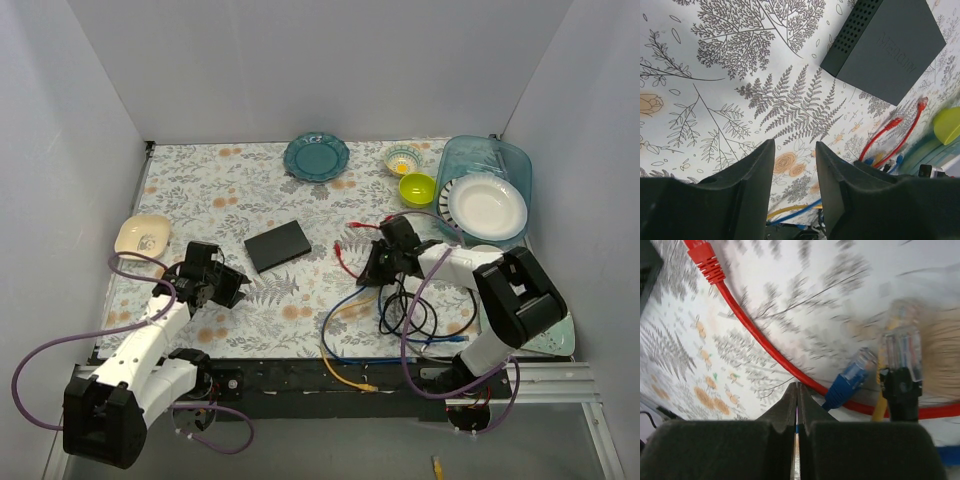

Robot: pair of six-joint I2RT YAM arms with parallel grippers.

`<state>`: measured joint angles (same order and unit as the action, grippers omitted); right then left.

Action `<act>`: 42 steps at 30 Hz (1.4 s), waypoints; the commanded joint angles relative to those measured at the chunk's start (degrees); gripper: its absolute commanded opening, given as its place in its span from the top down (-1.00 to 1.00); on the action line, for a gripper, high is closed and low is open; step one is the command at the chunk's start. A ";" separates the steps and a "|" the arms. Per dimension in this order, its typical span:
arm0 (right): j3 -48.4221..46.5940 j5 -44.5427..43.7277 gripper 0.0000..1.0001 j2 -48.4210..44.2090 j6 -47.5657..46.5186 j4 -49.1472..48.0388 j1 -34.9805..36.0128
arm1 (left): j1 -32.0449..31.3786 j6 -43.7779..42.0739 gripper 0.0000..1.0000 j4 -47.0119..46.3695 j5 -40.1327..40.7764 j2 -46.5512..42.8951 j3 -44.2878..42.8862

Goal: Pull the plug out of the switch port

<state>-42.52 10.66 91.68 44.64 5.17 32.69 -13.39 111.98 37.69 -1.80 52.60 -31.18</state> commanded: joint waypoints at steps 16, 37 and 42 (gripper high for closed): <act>-26.54 -17.43 0.42 -0.99 -10.18 14.52 3.34 | -0.06 -1.94 -0.04 0.37 13.85 13.55 -13.29; -55.12 -0.46 0.92 35.05 -11.42 16.63 3.26 | 3.81 -4.92 0.17 -9.91 3.83 29.04 -10.30; -54.69 4.98 0.97 37.26 -12.30 14.26 6.15 | 3.89 -7.92 0.40 -13.96 1.89 29.32 -9.08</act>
<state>-96.79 9.63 127.74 32.82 21.06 35.97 -9.56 107.57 27.09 2.15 82.35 -40.97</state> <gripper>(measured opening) 0.027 0.318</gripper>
